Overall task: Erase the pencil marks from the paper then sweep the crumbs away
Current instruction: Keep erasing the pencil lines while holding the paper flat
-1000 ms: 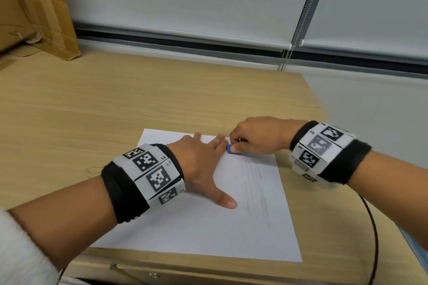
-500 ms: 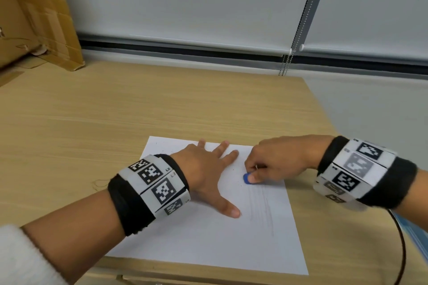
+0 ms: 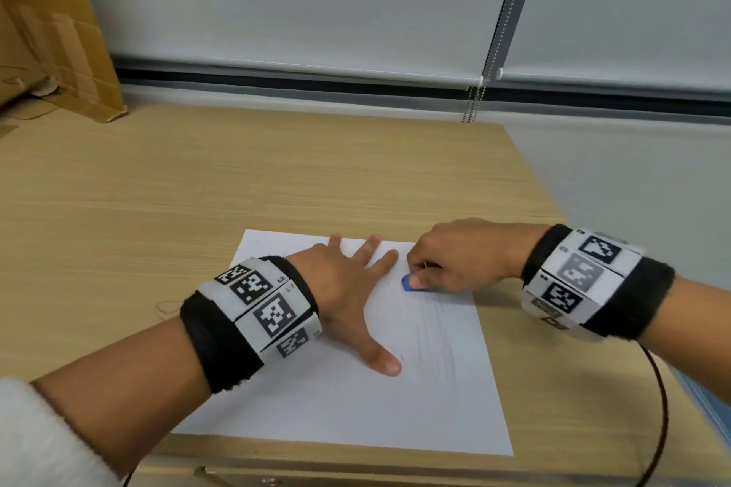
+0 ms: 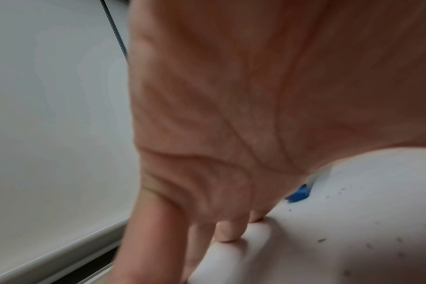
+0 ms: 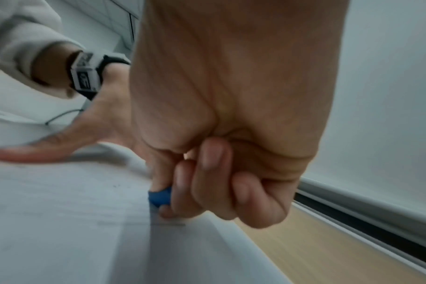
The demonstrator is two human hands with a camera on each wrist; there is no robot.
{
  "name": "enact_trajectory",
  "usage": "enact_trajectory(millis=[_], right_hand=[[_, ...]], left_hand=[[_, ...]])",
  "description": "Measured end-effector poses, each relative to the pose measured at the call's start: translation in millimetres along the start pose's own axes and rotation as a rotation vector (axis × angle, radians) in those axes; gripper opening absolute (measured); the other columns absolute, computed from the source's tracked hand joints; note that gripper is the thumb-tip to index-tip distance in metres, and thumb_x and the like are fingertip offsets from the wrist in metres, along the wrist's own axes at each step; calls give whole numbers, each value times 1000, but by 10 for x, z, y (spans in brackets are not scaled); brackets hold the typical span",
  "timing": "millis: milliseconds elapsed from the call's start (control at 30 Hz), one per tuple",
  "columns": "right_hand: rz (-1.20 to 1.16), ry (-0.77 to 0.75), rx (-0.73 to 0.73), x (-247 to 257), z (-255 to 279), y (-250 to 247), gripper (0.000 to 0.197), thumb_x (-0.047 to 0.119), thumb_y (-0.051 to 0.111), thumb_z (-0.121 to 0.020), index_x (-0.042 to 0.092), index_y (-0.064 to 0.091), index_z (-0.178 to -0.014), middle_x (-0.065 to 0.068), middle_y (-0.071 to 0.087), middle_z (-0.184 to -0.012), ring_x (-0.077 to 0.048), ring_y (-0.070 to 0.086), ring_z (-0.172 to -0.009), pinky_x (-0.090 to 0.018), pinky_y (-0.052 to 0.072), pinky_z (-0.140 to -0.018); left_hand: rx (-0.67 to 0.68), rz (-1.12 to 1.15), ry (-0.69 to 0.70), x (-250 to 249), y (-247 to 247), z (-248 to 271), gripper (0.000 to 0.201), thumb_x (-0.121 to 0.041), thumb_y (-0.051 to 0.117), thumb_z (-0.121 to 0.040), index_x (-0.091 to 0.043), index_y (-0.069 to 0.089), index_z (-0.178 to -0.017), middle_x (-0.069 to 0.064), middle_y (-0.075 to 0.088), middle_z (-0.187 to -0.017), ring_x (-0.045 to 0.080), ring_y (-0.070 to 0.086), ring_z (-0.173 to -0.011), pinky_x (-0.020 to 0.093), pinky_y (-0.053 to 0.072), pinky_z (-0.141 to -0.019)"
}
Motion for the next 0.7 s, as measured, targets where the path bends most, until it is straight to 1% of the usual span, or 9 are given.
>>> enact_trajectory(millis=[67, 133, 200, 300, 367, 433, 533, 633, 700], right_hand=[[5, 9, -20, 32, 66, 54, 37, 45, 41, -97, 17, 53, -78, 3, 52, -66, -19, 49, -63, -33, 38, -59], [-21, -66, 34, 195, 210, 192, 33, 44, 42, -97, 18, 54, -80, 2, 56, -70, -21, 54, -68, -35, 43, -64], [-47, -120, 97, 323, 311, 258, 34, 46, 42, -96, 17, 56, -83, 2, 58, -72, -23, 56, -72, -37, 45, -68], [-13, -58, 39, 228, 212, 126, 38, 50, 41, -96, 18, 58, -86, 2, 57, -72, -20, 55, -70, -37, 46, -69], [9, -16, -18, 171, 185, 94, 37, 48, 40, -97, 18, 57, -85, 4, 52, -68, -20, 51, -67, -37, 45, -68], [1, -49, 0, 239, 254, 189, 34, 45, 40, -97, 18, 56, -84, 5, 48, -65, -22, 51, -67, -36, 42, -65], [-6, -147, 82, 427, 377, 281, 33, 45, 43, -97, 19, 54, -81, 6, 50, -64, -18, 50, -64, -32, 37, -60], [12, -84, 25, 329, 257, 140, 36, 50, 41, -96, 20, 59, -85, 7, 51, -66, -19, 54, -71, -33, 41, -65], [28, -55, -26, 281, 258, 130, 36, 49, 39, -97, 19, 57, -85, 7, 49, -65, -19, 51, -67, -33, 39, -64]], left_hand=[[4, -4, 0, -2, -7, -6, 137, -90, 59, -53, -41, -28, -146, -15, -37, -151, 37, -15, -147, 50, 25, -115], [17, -12, -5, -6, -10, -10, 136, -89, 60, -54, -40, -29, -145, -14, -37, -152, 38, -16, -146, 51, 24, -115], [35, -11, -11, -12, -4, -14, 135, -88, 60, -55, -43, -30, -144, -12, -37, -152, 41, -18, -145, 51, 23, -115], [49, -14, -15, -7, 10, -16, 133, -89, 59, -55, -46, -31, -142, -11, -36, -153, 42, -18, -145, 52, 23, -114], [48, -16, -16, -2, 11, -21, 133, -90, 59, -53, -47, -31, -141, -12, -36, -153, 41, -18, -145, 53, 23, -115], [50, -21, -17, -8, 3, -25, 133, -90, 59, -53, -47, -31, -142, -12, -37, -153, 41, -17, -145, 52, 24, -115], [72, -9, -28, -31, -1, -7, 135, -87, 62, -55, -45, -32, -142, -10, -38, -152, 42, -21, -143, 53, 21, -115], [80, -7, -38, -33, 1, -1, 137, -88, 62, -54, -44, -33, -141, -10, -39, -152, 42, -23, -143, 54, 19, -116], [86, -6, -43, -29, 7, -8, 137, -88, 62, -53, -45, -34, -141, -10, -40, -151, 42, -23, -143, 55, 20, -115]])
Point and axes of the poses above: each hand's wrist, its own z-axis away from the middle knuckle, its own y-axis out of the palm, x = y × z, the point moved 7 cm from there along -z, towards the middle knuckle
